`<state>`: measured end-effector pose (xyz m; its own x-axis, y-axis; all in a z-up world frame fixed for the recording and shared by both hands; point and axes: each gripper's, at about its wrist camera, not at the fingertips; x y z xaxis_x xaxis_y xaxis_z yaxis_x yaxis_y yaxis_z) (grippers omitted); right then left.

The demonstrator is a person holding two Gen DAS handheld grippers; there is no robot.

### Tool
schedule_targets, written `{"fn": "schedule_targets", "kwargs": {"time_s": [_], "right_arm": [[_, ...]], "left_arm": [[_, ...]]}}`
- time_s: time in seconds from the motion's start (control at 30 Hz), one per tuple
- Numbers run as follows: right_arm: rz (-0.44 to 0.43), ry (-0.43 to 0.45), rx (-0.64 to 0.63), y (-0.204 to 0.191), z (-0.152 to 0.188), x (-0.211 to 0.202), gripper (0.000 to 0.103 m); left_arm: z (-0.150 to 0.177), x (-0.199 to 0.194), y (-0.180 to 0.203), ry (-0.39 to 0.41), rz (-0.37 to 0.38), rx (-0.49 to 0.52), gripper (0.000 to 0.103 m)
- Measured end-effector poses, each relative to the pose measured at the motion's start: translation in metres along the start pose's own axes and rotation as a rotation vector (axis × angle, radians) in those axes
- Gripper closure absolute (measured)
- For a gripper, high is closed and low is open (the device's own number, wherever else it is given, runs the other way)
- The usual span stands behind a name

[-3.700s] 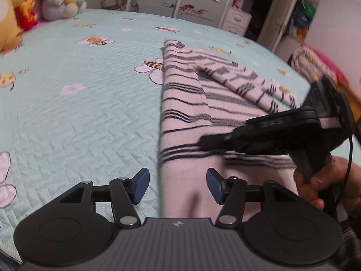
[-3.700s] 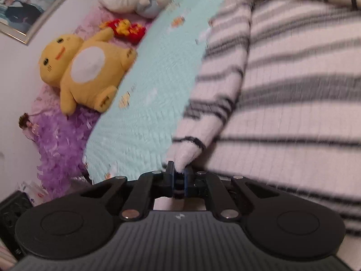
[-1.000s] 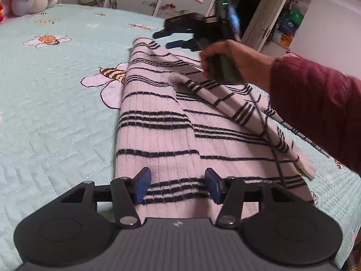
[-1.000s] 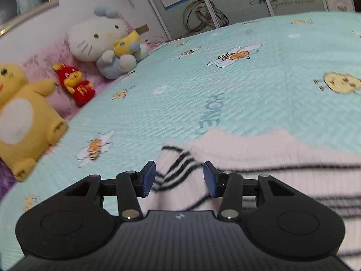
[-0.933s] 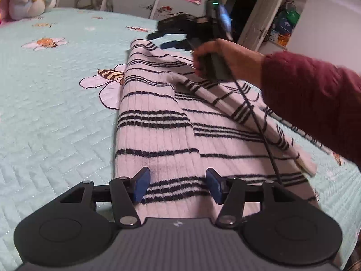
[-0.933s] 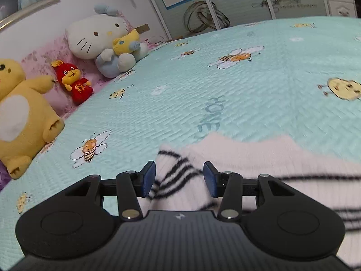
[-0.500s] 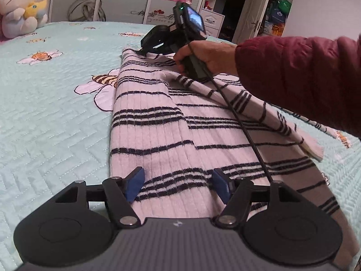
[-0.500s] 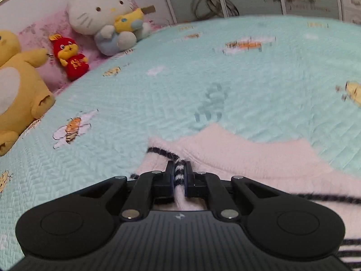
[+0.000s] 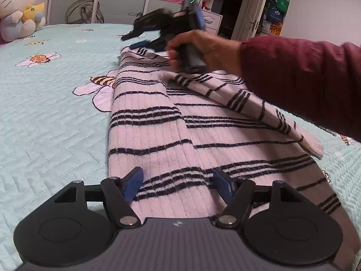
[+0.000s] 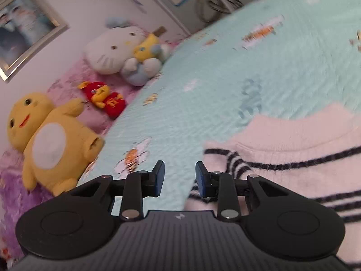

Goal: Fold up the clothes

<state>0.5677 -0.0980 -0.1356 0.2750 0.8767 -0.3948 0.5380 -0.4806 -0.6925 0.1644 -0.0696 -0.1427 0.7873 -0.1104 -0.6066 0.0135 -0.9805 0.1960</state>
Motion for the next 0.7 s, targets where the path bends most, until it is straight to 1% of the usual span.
{"fn": "schedule_targets", "kwargs": {"time_s": [0.03,0.07,0.1,0.13,0.17,0.27,0.33,0.4,0.43,0.47,0.53,0.57,0.6,0.63,0.67,0.7], "right_arm": [[0.012,0.006,0.031,0.008,0.0,0.009,0.072],[0.046,0.006,0.08,0.021,0.001,0.019,0.082],[0.054,0.023,0.132,0.033,0.005,0.024,0.103],[0.063,0.039,0.184,0.046,0.008,0.029,0.103],[0.039,0.058,0.218,0.051,0.01,0.029,0.103],[0.073,0.041,0.16,0.04,0.008,0.031,0.103],[0.079,0.056,0.136,0.032,0.006,0.023,0.103],[0.015,0.107,0.108,0.019,0.009,0.002,0.086],[-0.017,0.132,0.094,0.012,0.011,-0.009,0.083],[-0.055,0.12,0.088,0.006,0.015,-0.018,0.081],[-0.097,0.054,0.07,-0.005,0.027,-0.03,0.081],[-0.111,0.013,0.074,-0.006,0.035,-0.031,0.081],[-0.099,-0.027,0.079,-0.005,0.043,-0.028,0.08],[-0.049,-0.058,0.081,0.0,0.049,-0.021,0.08],[0.003,-0.09,0.082,0.004,0.055,-0.013,0.094],[0.004,-0.072,0.104,0.011,0.059,-0.01,0.103]], "left_arm": [[0.0,0.0,-0.001,0.001,0.01,-0.005,0.028],[0.0,0.0,-0.003,0.002,0.02,-0.011,0.027],[0.0,0.0,-0.004,0.002,0.03,-0.017,0.026],[0.0,0.0,-0.005,0.002,0.039,-0.024,0.025],[0.0,0.0,-0.006,0.003,0.045,-0.03,0.025],[0.0,0.0,-0.006,0.006,0.048,-0.03,0.024],[0.001,-0.001,-0.003,0.006,0.039,-0.021,0.024],[0.002,-0.002,-0.001,0.008,0.03,-0.013,0.024],[0.002,-0.002,0.0,0.008,0.027,-0.01,0.024],[0.002,-0.002,0.0,0.009,0.024,-0.007,0.024],[0.003,-0.002,0.001,0.01,0.018,-0.002,0.024],[0.002,-0.002,0.001,0.01,0.016,0.0,0.024],[0.002,-0.002,0.001,0.01,0.013,0.003,0.024],[0.002,-0.001,0.002,0.01,0.009,0.007,0.024],[0.002,-0.001,0.002,0.009,0.006,0.01,0.024],[0.002,-0.001,0.003,0.009,0.004,0.012,0.024]]}}
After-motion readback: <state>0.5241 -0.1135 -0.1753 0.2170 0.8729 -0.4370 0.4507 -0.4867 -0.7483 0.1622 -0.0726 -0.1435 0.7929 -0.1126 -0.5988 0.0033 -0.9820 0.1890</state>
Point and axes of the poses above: each gripper's, at about its wrist camera, not at the fingertips, and x roughly the way its jaws point, y to its right, z to its underside, and after that the axes turned 2 degrees about -z, right-handed
